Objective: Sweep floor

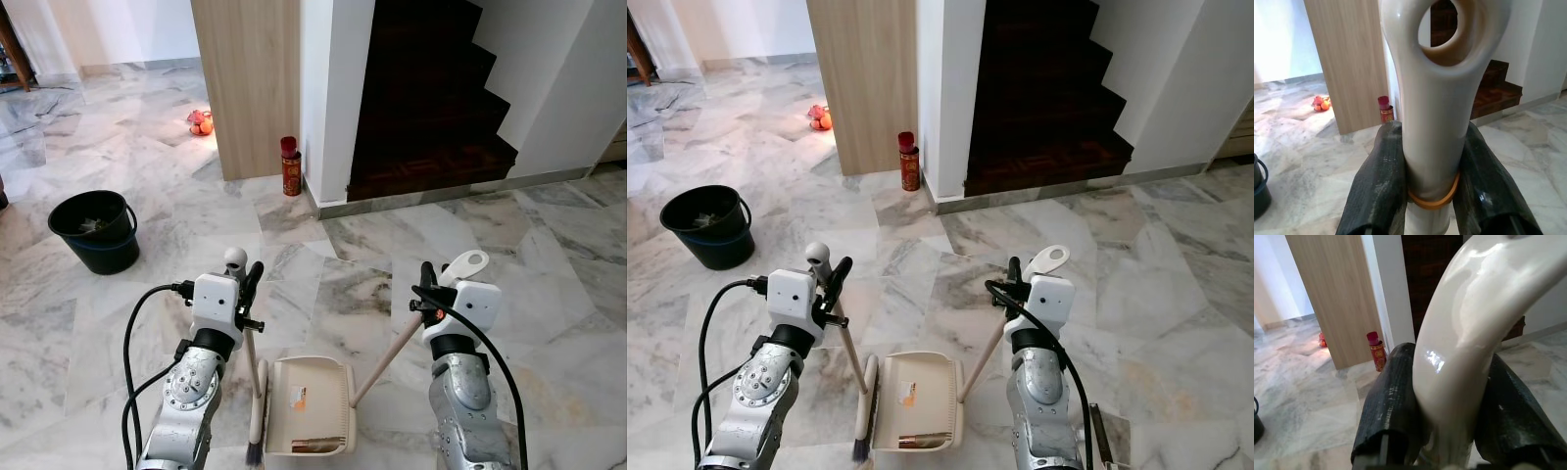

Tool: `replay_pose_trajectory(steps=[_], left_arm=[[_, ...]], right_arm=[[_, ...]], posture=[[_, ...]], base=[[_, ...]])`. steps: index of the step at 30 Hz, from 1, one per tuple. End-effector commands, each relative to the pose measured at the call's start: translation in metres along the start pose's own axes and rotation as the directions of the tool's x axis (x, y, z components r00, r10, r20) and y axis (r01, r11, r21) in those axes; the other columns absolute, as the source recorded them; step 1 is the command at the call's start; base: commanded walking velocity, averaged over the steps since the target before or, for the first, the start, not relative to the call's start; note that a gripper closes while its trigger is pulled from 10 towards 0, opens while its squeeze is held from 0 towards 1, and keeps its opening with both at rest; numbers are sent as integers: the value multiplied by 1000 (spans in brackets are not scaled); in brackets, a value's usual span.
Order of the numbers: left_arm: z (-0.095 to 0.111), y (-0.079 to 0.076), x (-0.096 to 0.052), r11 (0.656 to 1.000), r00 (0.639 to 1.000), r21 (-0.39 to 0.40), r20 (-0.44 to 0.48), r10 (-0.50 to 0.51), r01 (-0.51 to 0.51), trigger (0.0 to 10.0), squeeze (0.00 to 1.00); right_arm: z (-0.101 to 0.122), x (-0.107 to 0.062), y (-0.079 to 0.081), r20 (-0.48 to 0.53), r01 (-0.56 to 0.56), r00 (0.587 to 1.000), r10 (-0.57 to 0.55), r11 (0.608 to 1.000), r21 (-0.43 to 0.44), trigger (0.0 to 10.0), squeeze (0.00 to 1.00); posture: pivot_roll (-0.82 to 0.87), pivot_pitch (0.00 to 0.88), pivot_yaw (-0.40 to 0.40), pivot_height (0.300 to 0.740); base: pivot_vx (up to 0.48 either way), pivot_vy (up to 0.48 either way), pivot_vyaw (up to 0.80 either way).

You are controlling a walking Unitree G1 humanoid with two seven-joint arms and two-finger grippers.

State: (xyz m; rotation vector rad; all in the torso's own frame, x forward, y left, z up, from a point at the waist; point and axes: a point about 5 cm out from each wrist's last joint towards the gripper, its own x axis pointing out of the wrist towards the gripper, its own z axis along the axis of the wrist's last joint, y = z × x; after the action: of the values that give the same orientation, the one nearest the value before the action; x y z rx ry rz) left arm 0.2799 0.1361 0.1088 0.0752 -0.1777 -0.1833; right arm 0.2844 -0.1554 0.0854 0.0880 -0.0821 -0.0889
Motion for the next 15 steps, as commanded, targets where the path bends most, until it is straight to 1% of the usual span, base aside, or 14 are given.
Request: replay_pose_trajectory(steps=[1,4,6,15], left_arm=[[10,0,2,1000,999,5,41,-1,1,10000,0],[10,0,2,1000,999,5,40,-1,0,10000,0],[10,0,2,1000,999,5,41,0,0,10000,0],[10,0,1,1000,999,4,40,-1,1,10000,0]], right_arm=[[12,4,4,49,-14,999,14,1000,1,10000,0],[12,4,5,48,-17,999,17,1000,3,10000,0],[11,4,4,45,-14,999,13,1000,15,10000,0],[12,3,4,46,-12,999,12,1000,12,10000,0]], posture=[[74,0,-11,740],[75,0,-11,740],[76,0,-12,740],[74,0,-10,740]], base=[[0,274,513],[0,356,544],[0,439,0],[0,424,0]])
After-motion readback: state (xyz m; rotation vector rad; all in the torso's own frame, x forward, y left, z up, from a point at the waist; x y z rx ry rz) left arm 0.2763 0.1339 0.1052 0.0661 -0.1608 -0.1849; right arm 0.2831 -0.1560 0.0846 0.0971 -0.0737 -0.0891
